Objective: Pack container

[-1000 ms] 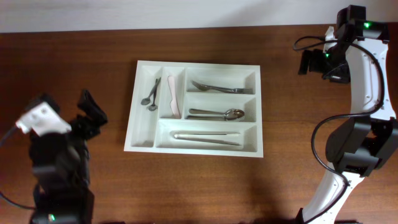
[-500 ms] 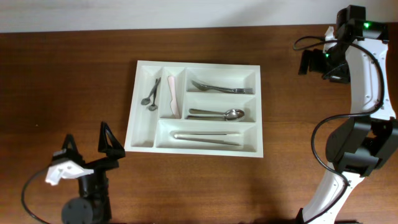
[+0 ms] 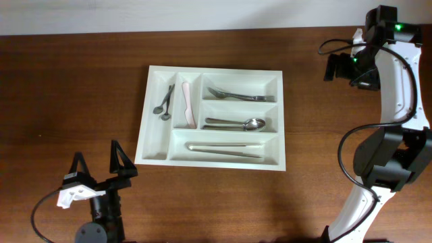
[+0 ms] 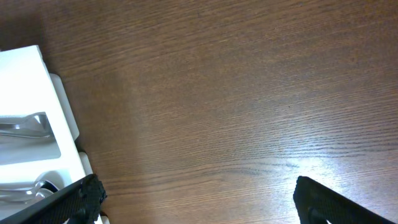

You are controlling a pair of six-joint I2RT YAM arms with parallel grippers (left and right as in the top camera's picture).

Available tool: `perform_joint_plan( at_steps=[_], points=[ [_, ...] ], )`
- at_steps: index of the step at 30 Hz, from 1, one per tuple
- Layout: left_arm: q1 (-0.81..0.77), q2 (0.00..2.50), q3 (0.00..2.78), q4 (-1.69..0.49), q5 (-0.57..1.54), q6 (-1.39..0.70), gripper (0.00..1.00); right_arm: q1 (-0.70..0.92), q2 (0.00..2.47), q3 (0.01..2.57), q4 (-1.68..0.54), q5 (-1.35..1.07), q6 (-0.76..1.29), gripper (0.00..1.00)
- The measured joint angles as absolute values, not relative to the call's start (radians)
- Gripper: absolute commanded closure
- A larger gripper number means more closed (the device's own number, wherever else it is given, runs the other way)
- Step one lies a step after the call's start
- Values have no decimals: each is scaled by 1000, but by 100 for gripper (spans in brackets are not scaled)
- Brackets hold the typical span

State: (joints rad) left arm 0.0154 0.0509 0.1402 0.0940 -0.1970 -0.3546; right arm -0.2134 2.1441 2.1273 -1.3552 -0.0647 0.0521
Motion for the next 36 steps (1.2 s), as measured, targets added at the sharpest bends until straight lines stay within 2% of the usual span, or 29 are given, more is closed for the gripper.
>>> perform_joint_plan(
  at_steps=[9,18,36],
  points=[
    [56,15,48,56,-73,-355,1,-213,2144,2127,-1355,-65,52,1],
    [56,15,41,-131,-14,-355,1,-213,2144,2127,-1355,-65,52,1],
    [56,15,41,-133,-10,-305,1,-213,2144,2127,-1355,-65,52,1]
  ],
)
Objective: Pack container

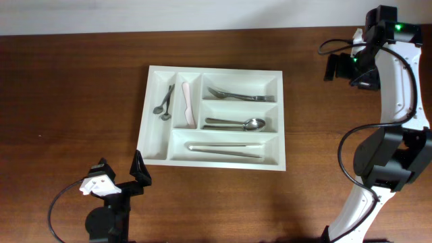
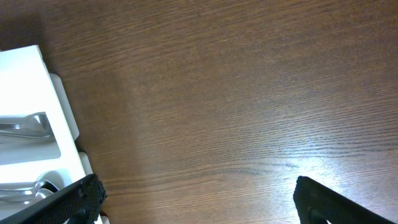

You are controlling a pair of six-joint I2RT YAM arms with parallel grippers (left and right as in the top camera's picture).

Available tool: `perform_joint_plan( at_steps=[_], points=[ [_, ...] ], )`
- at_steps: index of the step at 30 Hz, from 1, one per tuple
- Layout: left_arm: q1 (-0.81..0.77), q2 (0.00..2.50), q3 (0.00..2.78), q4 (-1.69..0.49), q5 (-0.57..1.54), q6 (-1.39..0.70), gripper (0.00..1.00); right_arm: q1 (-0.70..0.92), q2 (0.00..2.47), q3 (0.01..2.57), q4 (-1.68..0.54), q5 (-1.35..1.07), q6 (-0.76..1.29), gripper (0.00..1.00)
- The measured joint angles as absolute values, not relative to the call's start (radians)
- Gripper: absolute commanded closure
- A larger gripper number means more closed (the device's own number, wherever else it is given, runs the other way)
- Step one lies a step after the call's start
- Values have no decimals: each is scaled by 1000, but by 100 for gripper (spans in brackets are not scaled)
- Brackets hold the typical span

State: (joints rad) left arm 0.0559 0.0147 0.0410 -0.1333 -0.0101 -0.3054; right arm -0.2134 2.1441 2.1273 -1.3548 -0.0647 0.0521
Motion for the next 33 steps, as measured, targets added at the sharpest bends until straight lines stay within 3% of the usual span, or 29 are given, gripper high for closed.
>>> perform_joint_plan(
  at_steps=[21,25,30,33],
  points=[
    [56,14,41,-133,-10,-305,1,-202,2071,2108,-1351,-64,52,1],
    [56,15,41,-133,-10,-305,1,-147,1823,1956,-1271,-65,53,1],
    [56,12,41,-134,-10,-302,1,-19,1374,1508,-851,-70,52,1],
    [56,11,41,-133,-10,-302,1,17,1176,1280,-713,-72,52,1]
  ],
)
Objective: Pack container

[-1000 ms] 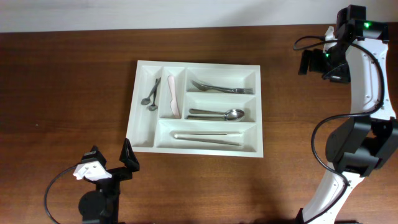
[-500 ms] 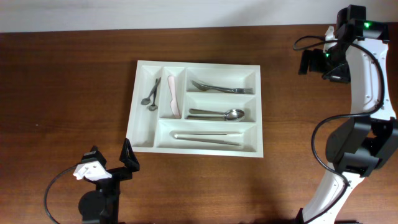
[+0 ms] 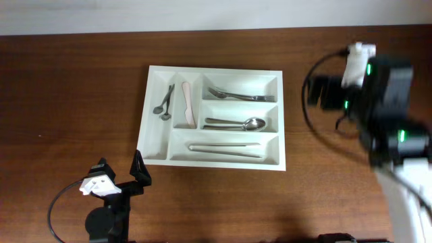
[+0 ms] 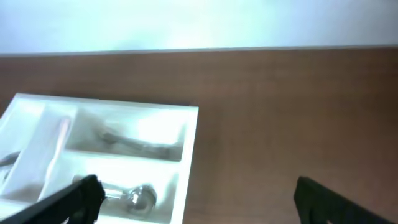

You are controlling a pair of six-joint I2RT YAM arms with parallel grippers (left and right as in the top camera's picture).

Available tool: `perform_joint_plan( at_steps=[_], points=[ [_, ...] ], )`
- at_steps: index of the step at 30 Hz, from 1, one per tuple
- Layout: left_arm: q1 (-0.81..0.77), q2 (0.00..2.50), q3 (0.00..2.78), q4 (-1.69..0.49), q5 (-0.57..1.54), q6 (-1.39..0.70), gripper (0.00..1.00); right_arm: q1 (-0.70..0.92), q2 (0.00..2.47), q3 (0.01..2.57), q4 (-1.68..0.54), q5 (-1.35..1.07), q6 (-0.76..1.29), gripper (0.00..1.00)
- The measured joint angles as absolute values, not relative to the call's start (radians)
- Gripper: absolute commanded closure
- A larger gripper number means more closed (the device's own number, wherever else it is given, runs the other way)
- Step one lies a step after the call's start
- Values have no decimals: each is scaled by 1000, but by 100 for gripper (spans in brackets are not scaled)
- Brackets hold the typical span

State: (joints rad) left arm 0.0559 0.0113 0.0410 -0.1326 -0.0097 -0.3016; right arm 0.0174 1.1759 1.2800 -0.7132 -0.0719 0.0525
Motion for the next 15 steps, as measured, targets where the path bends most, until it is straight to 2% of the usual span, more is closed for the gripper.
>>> perform_joint_plan(
  at_steps=[7,15],
  points=[
    [56,10,41,-133,-10,-302,1,6,787,928,-603,-71,53,1],
    [56,10,41,-133,-10,-302,1,2,401,515,-358,-68,52,1]
  ],
)
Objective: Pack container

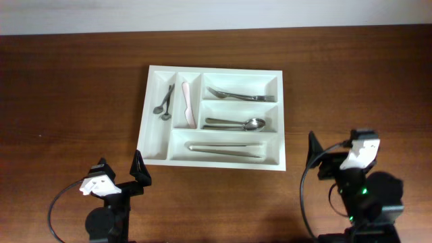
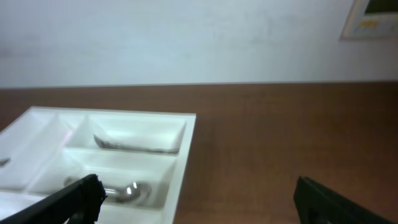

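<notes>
The white cutlery tray [image 1: 212, 160] lies mid-table. It holds two small spoons [image 1: 163, 105], a pink knife [image 1: 187, 105], a fork [image 1: 235, 94], a spoon [image 1: 237, 123] and tongs [image 1: 226, 147], each in its own compartment. My left gripper [image 1: 120, 167] sits open at the front left, just short of the tray's near-left corner, holding nothing. Front right of the tray, my right gripper [image 1: 333, 155] is also open and holds nothing. In the right wrist view its fingers [image 2: 79, 194] stand wide apart, with the tray [image 2: 185, 163] ahead on the left.
Brown wooden table [image 1: 67, 88] all around the tray. A pale wall [image 2: 186, 37] runs behind the table's far edge, with a small framed sign [image 2: 370, 17] at the upper right. Both arms are folded low at the front edge.
My right arm has moved from beside the tray's right side to the front right of the table. Its camera now looks level across the tray to the wall. The left arm is unchanged.
First my left gripper stood open at the front left and my right arm reached over the far right corner. Then the left had shifted slightly right toward the tray's corner. Later the right arm was beside the tray, and now rests at the front right. The cutlery never moved.
</notes>
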You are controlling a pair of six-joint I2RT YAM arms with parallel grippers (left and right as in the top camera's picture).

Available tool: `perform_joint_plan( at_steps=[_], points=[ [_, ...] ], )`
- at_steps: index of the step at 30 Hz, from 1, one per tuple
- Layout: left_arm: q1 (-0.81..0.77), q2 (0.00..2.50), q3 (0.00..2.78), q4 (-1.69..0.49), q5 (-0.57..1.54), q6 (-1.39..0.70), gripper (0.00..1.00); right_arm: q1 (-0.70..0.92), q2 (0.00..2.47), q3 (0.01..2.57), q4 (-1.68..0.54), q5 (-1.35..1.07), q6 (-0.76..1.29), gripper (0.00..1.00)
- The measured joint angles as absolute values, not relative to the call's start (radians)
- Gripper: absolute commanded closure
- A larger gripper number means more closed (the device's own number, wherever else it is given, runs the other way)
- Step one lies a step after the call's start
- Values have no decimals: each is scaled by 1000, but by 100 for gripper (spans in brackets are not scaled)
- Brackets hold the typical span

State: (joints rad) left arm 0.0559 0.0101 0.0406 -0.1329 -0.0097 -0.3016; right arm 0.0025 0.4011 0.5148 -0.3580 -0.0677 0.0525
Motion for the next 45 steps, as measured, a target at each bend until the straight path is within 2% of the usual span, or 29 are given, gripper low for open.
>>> perform_joint_plan(
  at_steps=[5,11,24,45],
  points=[
    [56,11,41,-134,-10,-302,1,2,173,327,-339,-59,52,1],
    [56,11,41,-134,-10,-302,1,2,31,206,-335,-41,52,1],
    [56,11,41,-133,-10,-302,1,2,16,106,-326,-27,52,1],
    [56,11,41,-133,-10,-302,1,2,15,106,-321,-106,-5,1]
  ],
)
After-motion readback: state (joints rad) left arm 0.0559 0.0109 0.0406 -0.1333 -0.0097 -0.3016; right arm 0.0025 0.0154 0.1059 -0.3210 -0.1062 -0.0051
